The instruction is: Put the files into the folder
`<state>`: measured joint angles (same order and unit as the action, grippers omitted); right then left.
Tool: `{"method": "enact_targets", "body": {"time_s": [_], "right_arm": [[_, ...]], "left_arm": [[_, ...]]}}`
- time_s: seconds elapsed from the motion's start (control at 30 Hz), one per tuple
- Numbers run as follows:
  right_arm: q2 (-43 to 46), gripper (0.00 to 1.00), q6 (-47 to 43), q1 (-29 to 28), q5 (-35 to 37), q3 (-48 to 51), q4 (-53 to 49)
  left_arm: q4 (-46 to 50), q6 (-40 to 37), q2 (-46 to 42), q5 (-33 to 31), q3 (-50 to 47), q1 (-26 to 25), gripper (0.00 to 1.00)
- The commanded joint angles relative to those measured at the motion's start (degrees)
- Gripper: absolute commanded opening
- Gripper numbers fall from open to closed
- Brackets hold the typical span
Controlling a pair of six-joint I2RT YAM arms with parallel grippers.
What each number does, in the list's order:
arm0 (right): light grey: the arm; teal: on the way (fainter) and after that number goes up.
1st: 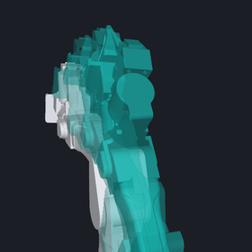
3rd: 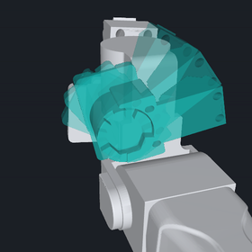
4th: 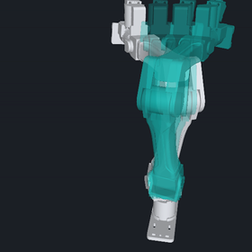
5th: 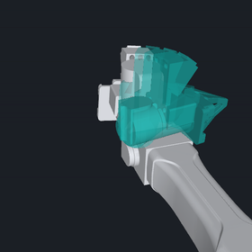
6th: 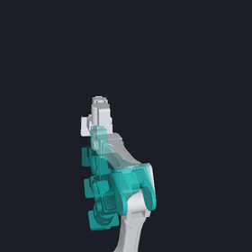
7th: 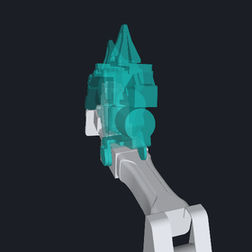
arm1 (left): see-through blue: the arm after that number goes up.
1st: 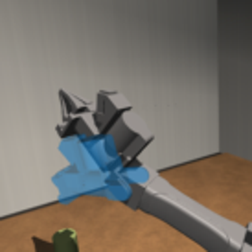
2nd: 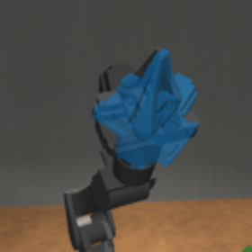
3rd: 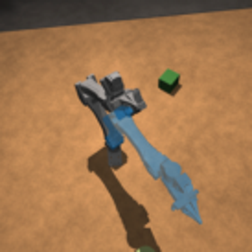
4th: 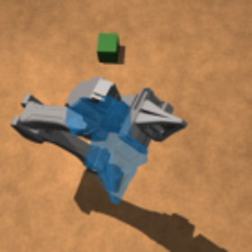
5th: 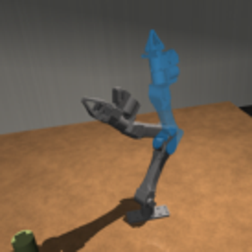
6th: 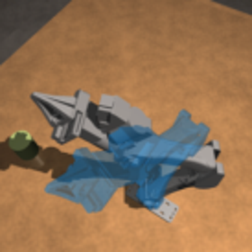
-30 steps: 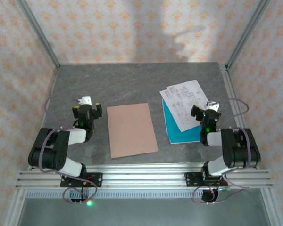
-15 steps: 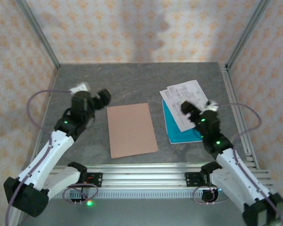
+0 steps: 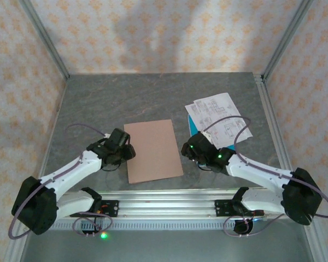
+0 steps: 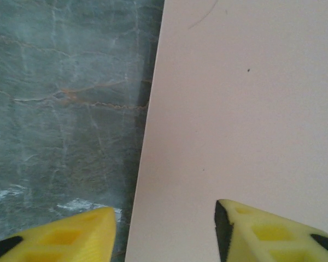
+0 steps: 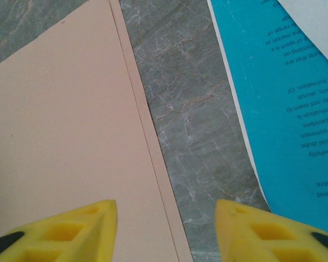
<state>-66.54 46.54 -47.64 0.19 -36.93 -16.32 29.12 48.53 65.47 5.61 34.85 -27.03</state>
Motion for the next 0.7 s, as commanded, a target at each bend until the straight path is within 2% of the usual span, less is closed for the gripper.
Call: {"method": "enact_targets", "body": {"time_s": [0.0,0.13,0.3,0.47,0.67], "right_arm": [[-0.96,0.46,0.67,-0.35,0.13,-2.42,-1.07],[-3.78,0.42,1.13,-0.35,-0.97,-3.30,-1.13],[-6.98,0.42,0.85,-0.35,-1.54,-5.67,-2.18],[-10.82,0.44,1.49,-0.12,-2.09,-7.11,-0.81],[-15.26,0.45,2.42,4.39,-8.86,-6.22,5.98]], "left_arm": [[-4.05,1.16,1.09,-0.13,-2.85,-0.20,0.45],[-6.39,0.22,3.47,-0.94,-3.52,-0.21,0.36],[-7.62,-1.32,6.90,-2.82,-2.55,0.05,0.16],[-9.79,-3.14,10.99,-2.78,-1.82,1.14,0.08],[-10.55,-5.08,14.41,-3.13,-1.90,2.52,0.04]]}}
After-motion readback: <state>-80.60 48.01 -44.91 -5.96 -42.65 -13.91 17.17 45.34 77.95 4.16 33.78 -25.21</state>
